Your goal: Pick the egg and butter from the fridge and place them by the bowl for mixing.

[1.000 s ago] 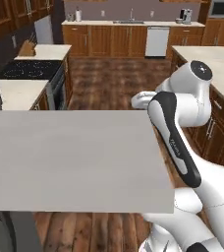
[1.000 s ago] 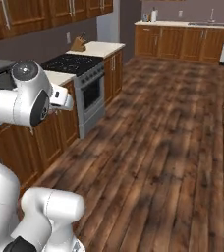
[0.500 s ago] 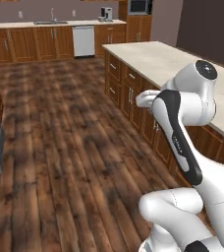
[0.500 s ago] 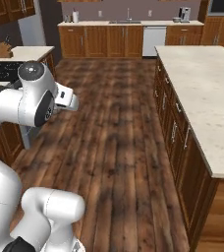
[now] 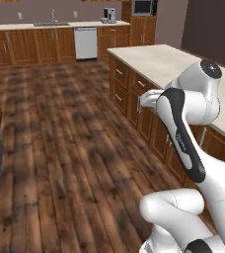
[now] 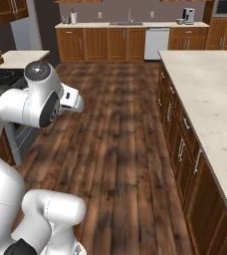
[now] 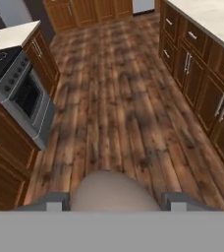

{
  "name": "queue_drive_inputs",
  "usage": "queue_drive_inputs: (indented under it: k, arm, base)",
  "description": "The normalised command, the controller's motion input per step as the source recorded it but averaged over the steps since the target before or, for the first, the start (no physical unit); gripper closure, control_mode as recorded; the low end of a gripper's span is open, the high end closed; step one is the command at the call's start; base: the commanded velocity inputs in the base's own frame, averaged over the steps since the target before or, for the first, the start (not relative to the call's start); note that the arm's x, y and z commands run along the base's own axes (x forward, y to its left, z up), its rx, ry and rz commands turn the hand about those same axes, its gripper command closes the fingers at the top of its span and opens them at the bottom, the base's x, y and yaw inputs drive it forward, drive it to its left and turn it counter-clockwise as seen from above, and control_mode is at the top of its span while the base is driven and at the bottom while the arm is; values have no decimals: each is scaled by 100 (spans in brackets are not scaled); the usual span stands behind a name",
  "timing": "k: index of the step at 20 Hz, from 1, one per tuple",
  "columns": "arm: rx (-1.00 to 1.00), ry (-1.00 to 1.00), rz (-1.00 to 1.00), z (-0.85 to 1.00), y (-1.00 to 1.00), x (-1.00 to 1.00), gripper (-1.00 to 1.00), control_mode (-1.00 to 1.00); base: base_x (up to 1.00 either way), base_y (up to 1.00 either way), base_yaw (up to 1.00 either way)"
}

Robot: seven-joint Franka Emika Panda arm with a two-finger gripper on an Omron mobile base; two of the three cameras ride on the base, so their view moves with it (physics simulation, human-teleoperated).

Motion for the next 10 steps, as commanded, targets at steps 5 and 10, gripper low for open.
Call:
queue_drive_inputs:
  k: [5,10]
  arm:
    - [0,0,0,0,0,0,100,100]
    - [0,0,0,0,0,0,100,100]
  base:
    - [89,16,0]
    - [88,3,0]
